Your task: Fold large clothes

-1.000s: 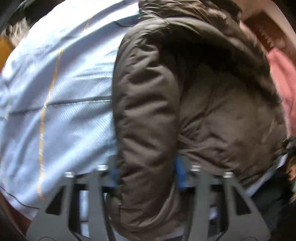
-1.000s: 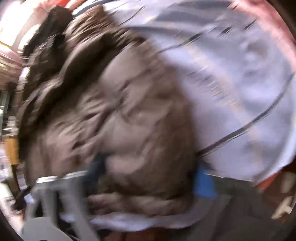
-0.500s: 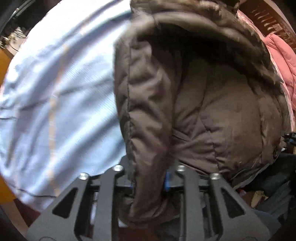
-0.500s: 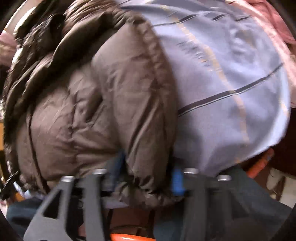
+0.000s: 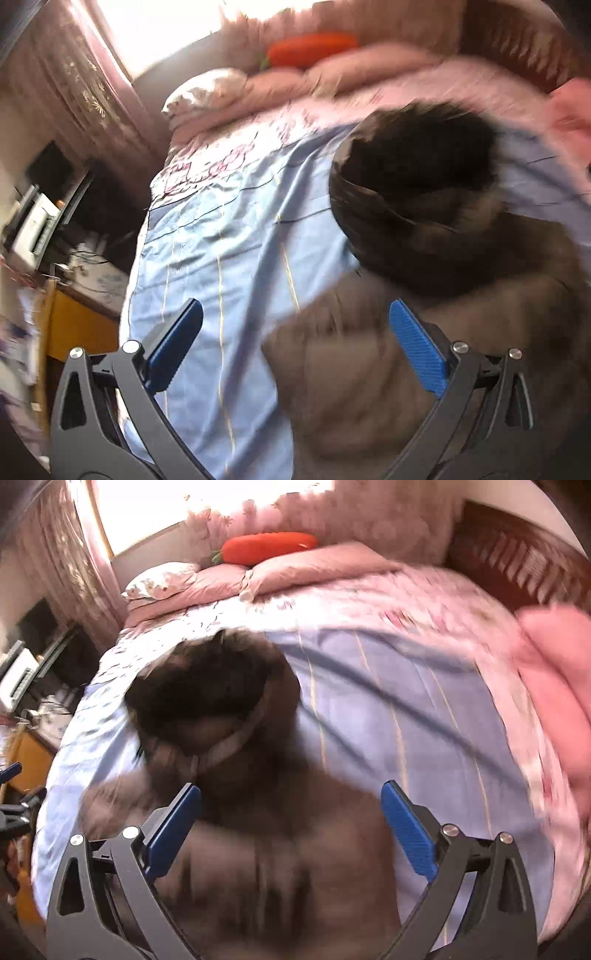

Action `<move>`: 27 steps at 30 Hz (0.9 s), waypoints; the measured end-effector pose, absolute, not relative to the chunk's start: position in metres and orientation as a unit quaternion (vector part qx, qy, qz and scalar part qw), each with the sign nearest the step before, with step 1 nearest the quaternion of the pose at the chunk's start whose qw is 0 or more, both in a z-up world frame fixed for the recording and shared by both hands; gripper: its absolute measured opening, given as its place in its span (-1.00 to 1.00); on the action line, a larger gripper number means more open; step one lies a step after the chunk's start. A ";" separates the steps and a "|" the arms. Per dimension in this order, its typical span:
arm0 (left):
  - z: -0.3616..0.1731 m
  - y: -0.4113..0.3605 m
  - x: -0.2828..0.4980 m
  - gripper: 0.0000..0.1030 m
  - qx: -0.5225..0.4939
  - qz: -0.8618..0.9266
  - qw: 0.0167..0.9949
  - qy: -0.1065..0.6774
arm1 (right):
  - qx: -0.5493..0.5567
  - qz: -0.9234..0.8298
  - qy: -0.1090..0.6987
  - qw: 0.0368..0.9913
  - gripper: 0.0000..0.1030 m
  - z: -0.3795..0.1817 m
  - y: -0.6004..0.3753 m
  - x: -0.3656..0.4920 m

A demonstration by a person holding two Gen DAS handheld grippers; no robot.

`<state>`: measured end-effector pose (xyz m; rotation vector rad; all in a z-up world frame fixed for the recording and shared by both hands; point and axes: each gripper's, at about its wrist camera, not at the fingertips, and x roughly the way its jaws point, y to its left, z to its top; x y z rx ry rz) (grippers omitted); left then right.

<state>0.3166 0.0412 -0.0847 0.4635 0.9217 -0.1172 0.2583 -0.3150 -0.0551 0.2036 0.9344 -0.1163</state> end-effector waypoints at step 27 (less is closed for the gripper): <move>-0.108 0.027 0.360 -0.86 0.021 -0.073 0.887 0.455 | 0.086 -0.103 0.405 0.904 -0.94 -0.067 -0.311 0.321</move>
